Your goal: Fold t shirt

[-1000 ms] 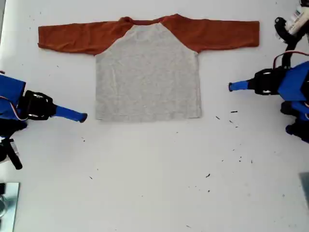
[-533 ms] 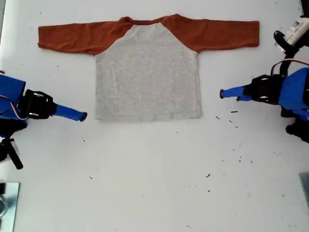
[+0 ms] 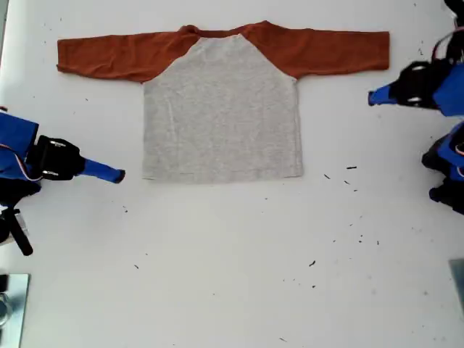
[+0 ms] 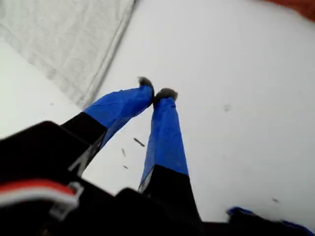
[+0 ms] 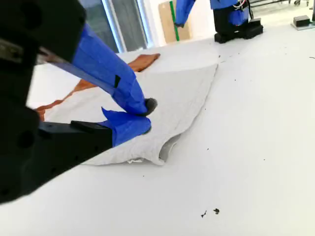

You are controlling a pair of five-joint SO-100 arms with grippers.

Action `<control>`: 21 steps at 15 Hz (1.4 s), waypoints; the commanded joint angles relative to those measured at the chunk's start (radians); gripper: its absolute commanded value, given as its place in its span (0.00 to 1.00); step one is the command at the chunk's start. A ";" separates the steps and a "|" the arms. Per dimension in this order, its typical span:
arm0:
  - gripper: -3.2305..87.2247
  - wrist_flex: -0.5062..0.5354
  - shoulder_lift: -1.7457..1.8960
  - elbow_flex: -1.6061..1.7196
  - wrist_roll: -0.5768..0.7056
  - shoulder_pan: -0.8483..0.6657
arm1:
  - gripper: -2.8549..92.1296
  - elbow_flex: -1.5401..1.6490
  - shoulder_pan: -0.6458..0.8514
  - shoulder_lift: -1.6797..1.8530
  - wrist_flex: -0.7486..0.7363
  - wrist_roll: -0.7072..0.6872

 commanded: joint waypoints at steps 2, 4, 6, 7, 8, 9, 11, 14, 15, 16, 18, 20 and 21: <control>0.03 -0.006 0.008 0.009 0.037 -0.014 | 0.21 -0.472 0.333 -0.390 0.086 -0.388; 0.05 -0.006 0.008 0.009 0.038 -0.009 | 0.42 -0.652 0.397 -0.584 0.141 -0.502; 0.05 -0.006 0.008 0.009 0.041 -0.005 | 0.42 -0.591 0.474 -0.637 0.003 -0.609; 0.05 -0.006 0.008 0.009 0.041 -0.006 | 0.42 -0.522 0.511 -0.669 -0.094 -0.660; 0.05 -0.006 0.008 0.009 0.044 -0.009 | 0.42 -0.442 0.532 -0.709 -0.207 -0.695; 0.05 -0.008 0.008 0.009 0.046 -0.009 | 0.42 -0.368 0.543 -0.758 -0.324 -0.735; 0.05 -0.008 0.008 0.009 0.046 -0.009 | 0.42 -0.285 0.598 -0.876 -0.509 -0.796; 0.05 -0.008 0.008 0.009 0.046 -0.018 | 0.32 -0.305 0.635 -1.121 -0.681 -0.816; 0.05 -0.008 0.008 0.009 0.046 -0.018 | 0.09 -0.325 0.630 -1.169 -0.696 -0.798; 0.05 -0.008 0.008 0.009 0.046 -0.018 | 0.06 -0.333 0.630 -1.163 -0.686 -0.796; 0.04 -0.008 0.008 0.009 0.046 -0.020 | 0.06 -0.339 0.626 -1.152 -0.661 -0.805; 0.04 -0.008 0.008 0.009 0.046 -0.020 | 0.06 -0.324 0.595 -1.137 -0.655 -0.816; 0.04 -0.008 0.008 0.009 0.046 -0.018 | 0.06 -0.321 0.584 -1.126 -0.649 -0.810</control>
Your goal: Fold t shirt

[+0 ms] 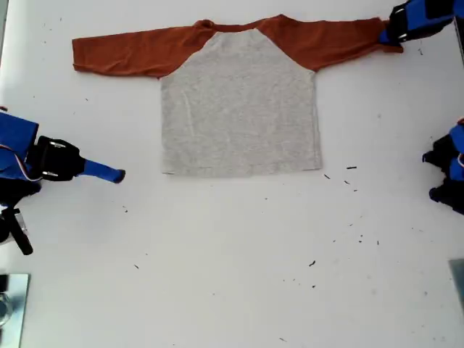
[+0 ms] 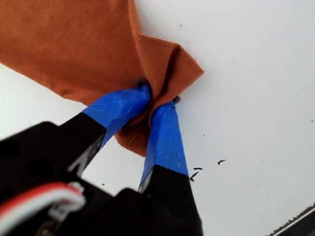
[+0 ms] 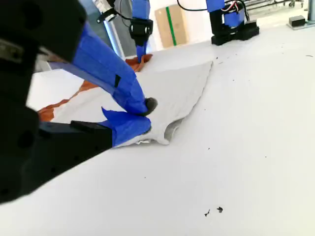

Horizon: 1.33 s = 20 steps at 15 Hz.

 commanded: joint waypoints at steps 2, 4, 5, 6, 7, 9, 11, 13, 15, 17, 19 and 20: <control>0.04 -0.008 0.008 0.009 0.002 -0.015 | 0.06 0.041 -0.025 0.114 0.071 0.009; 0.04 -0.008 0.008 0.009 0.002 -0.018 | 0.06 0.023 -0.123 0.330 0.241 0.046; 0.04 -0.008 0.008 0.009 0.002 -0.020 | 0.06 -0.014 -0.206 0.449 0.348 0.083; 0.04 -0.008 0.008 0.009 0.002 -0.021 | 0.06 -0.078 -0.308 0.540 0.459 0.135; 0.04 -0.008 0.008 0.009 0.002 -0.021 | 0.06 -0.141 -0.419 0.601 0.532 0.198; 0.04 -0.008 0.008 0.009 0.002 -0.025 | 0.06 -0.227 -0.640 0.617 0.551 0.324; 0.04 -0.008 0.008 0.009 0.002 -0.026 | 0.06 -0.275 -0.854 0.537 0.453 0.436; 0.04 -0.008 0.008 0.009 0.000 -0.031 | 0.06 -0.399 -1.034 0.354 0.328 0.528; 0.04 -0.008 0.008 0.009 0.000 -0.031 | 0.19 -0.523 -1.144 0.183 0.227 0.618; 0.04 -0.008 0.006 0.009 -0.005 -0.026 | 0.34 -0.634 -1.118 0.178 0.371 0.667; 0.04 -0.008 0.006 0.009 -0.005 -0.021 | 0.34 -0.637 -1.057 0.399 0.502 0.603; 0.04 -0.008 0.006 0.009 -0.003 -0.026 | 0.34 -0.581 -1.002 0.535 0.612 0.612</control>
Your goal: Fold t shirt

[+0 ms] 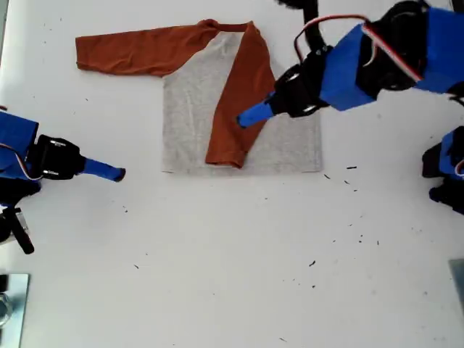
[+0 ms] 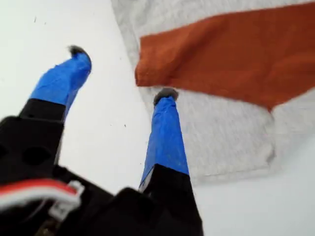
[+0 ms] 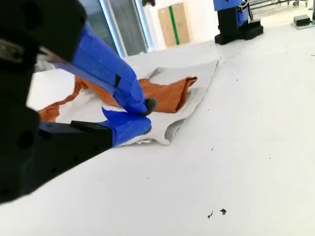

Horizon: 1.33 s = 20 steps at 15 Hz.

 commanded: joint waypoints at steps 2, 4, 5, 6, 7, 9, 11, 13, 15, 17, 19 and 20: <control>0.04 -0.008 0.006 0.009 -0.005 -0.014 | 0.29 0.497 0.189 0.716 0.109 0.018; 0.04 -0.008 0.005 0.009 -0.005 -0.018 | 0.07 1.005 0.189 1.178 0.129 0.156; 0.04 -0.008 0.003 0.009 -0.005 -0.018 | 0.07 1.221 0.123 1.381 0.127 0.224; 0.04 -0.009 0.000 0.009 -0.006 -0.021 | 0.07 1.381 0.081 1.491 0.115 0.270; 0.06 -0.009 -0.003 0.009 -0.012 -0.028 | 0.07 1.485 0.031 1.474 0.077 0.321; 0.04 -0.012 -0.012 0.009 -0.021 -0.054 | 0.07 1.624 0.044 1.485 0.095 0.365; 0.03 -0.011 -0.009 0.009 -0.058 -0.064 | 0.07 1.614 0.094 1.485 0.107 0.333; 0.03 -0.009 -0.037 0.008 -0.204 -0.072 | 0.07 1.618 0.089 1.485 0.104 0.336; 0.03 -0.018 -0.115 -0.041 -0.368 -0.066 | 0.07 1.620 0.089 1.485 0.103 0.331; 0.03 0.051 -0.620 -0.426 -0.511 -0.018 | 0.07 1.621 0.089 1.485 0.098 0.324; 0.03 0.413 -1.117 -1.034 -0.459 -0.089 | 0.07 1.623 0.089 1.485 0.097 0.321; 0.03 0.491 -1.224 -1.206 -0.350 -0.195 | 0.07 1.623 0.083 1.485 0.097 0.319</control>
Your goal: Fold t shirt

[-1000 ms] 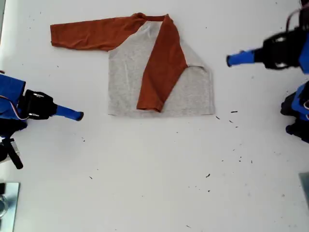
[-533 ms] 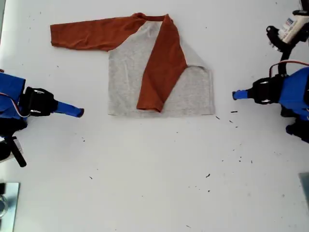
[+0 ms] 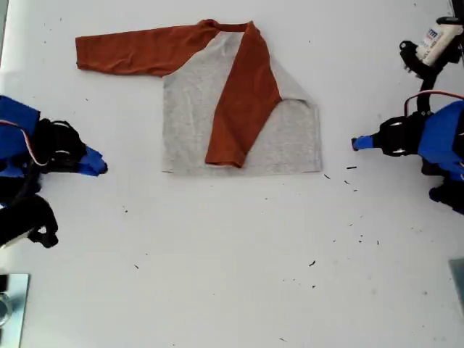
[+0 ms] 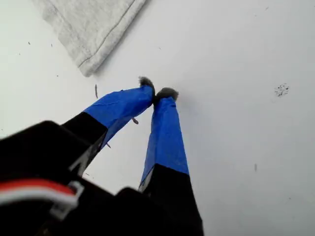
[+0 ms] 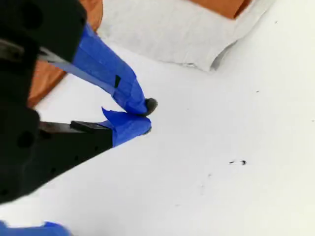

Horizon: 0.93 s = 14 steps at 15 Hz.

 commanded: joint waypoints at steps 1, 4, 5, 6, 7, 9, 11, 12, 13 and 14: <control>0.09 0.152 -0.279 -0.465 0.204 -0.235 | 0.07 0.043 -0.006 0.008 -0.009 -0.020; 0.39 0.158 -0.344 -0.466 0.568 -0.718 | 0.07 0.041 -0.026 0.008 -0.011 -0.028; 0.39 0.158 -0.318 -0.466 0.658 -0.873 | 0.07 0.041 -0.032 0.009 -0.011 -0.029; 0.39 0.149 -0.313 -0.462 0.719 -0.996 | 0.07 0.041 -0.040 0.009 -0.011 -0.029; 0.39 0.132 -0.351 -0.463 0.753 -1.080 | 0.07 0.041 -0.043 0.009 -0.012 -0.032; 0.39 0.006 -0.445 -0.380 0.778 -1.206 | 0.07 0.040 -0.044 0.009 -0.014 -0.037; 0.37 -0.144 -0.560 -0.284 0.787 -1.235 | 0.07 0.040 -0.055 0.009 -0.014 -0.037; 0.36 -0.192 -0.584 -0.247 0.779 -1.227 | 0.07 0.040 -0.058 0.009 -0.014 -0.035; 0.36 -0.233 -0.597 -0.202 0.769 -1.220 | 0.07 0.040 -0.060 0.009 -0.014 -0.035; 0.36 -0.278 -0.617 -0.163 0.765 -1.223 | 0.07 0.040 -0.060 0.009 -0.014 -0.034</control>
